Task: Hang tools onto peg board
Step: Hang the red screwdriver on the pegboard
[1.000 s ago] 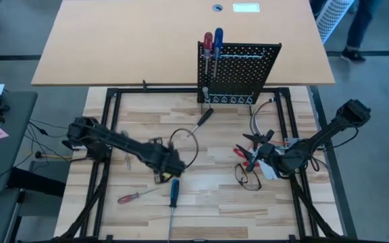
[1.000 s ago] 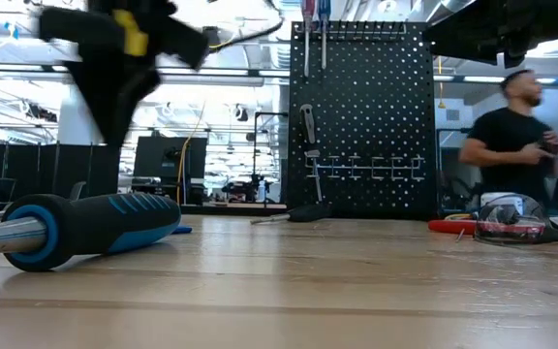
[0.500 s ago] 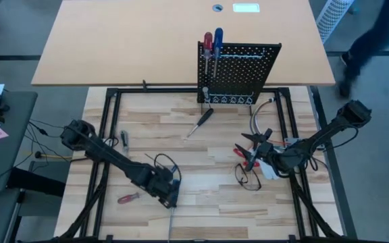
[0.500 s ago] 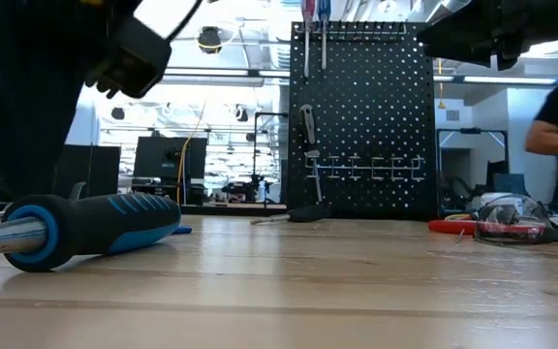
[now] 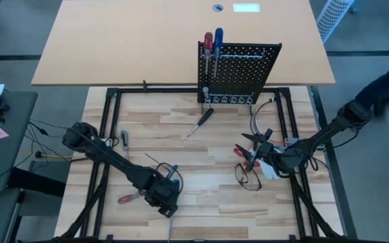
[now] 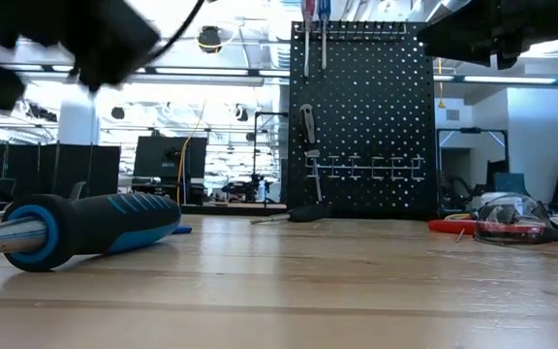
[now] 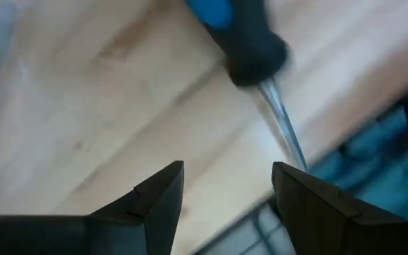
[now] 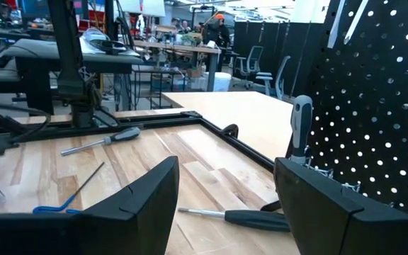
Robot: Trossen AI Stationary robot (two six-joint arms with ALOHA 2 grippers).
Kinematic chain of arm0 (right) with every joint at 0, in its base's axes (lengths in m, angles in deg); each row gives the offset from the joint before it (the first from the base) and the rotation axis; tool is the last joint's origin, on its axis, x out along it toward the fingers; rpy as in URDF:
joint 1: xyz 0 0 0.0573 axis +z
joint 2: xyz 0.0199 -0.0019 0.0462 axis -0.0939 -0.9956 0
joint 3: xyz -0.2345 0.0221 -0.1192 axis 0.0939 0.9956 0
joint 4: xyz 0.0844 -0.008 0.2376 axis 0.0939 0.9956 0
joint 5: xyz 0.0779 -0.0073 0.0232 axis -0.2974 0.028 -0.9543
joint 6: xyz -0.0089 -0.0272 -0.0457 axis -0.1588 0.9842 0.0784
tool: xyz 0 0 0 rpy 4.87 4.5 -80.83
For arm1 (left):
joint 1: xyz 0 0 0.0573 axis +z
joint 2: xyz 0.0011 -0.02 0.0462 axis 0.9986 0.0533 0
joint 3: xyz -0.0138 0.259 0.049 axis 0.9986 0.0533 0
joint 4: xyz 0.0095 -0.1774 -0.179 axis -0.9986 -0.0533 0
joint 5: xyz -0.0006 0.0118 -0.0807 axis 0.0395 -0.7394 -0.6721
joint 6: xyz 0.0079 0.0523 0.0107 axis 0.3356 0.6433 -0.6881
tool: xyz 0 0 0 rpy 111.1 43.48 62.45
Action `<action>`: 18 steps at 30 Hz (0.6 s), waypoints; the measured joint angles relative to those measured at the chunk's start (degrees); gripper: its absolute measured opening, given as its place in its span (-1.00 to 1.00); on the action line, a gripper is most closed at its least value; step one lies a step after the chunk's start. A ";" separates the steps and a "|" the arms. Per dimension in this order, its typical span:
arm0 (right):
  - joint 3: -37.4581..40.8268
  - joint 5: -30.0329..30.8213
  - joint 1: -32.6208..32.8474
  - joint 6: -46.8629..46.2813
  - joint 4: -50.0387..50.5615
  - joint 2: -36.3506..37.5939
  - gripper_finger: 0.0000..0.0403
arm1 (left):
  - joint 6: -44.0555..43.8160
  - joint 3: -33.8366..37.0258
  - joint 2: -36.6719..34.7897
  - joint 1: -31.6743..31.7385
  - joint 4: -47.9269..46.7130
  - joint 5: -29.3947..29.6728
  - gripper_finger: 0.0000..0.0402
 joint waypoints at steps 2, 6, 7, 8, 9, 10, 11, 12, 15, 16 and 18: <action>-0.02 -0.06 0.00 0.00 -0.09 0.00 0.19 | 5.31 -3.82 -0.38 -0.45 -8.50 -1.27 0.04; -0.02 -0.18 -0.07 0.04 -0.18 0.00 0.19 | 21.06 -9.55 0.05 -2.70 -32.52 -1.76 0.04; -0.02 -0.18 -0.07 0.00 -0.23 0.00 0.19 | 24.31 -9.65 0.14 -3.67 -36.71 -1.52 0.04; -0.02 -0.18 -0.07 0.01 -0.19 0.00 0.19 | 26.84 -9.57 0.28 -4.67 -40.41 -1.24 0.04; -0.02 -0.18 -0.07 0.02 -0.12 0.00 0.19 | 28.87 -9.16 0.34 -5.66 -43.29 -1.05 0.04; -0.02 -0.18 -0.07 0.02 -0.10 0.00 0.19 | 29.97 -8.61 0.32 -6.78 -44.61 -1.07 0.04; -0.02 -0.18 -0.07 0.02 -0.11 0.00 0.19 | 30.21 -7.96 0.28 -7.85 -44.46 -1.14 0.04; -0.02 -0.18 -0.07 0.00 -0.09 0.00 0.19 | 30.21 -7.10 0.28 -8.91 -43.56 -1.18 0.04; -0.02 -0.18 -0.07 0.00 -0.06 0.00 0.19 | 29.36 -4.24 0.32 -11.06 -39.57 -0.97 0.04; -0.02 -0.18 -0.07 0.00 -0.06 0.00 0.19 | 28.66 -3.18 0.32 -11.68 -37.35 -0.55 0.04; -0.02 -0.20 -0.05 0.00 -0.01 0.00 0.19 | 26.23 -1.10 0.32 -12.58 -34.32 1.43 0.04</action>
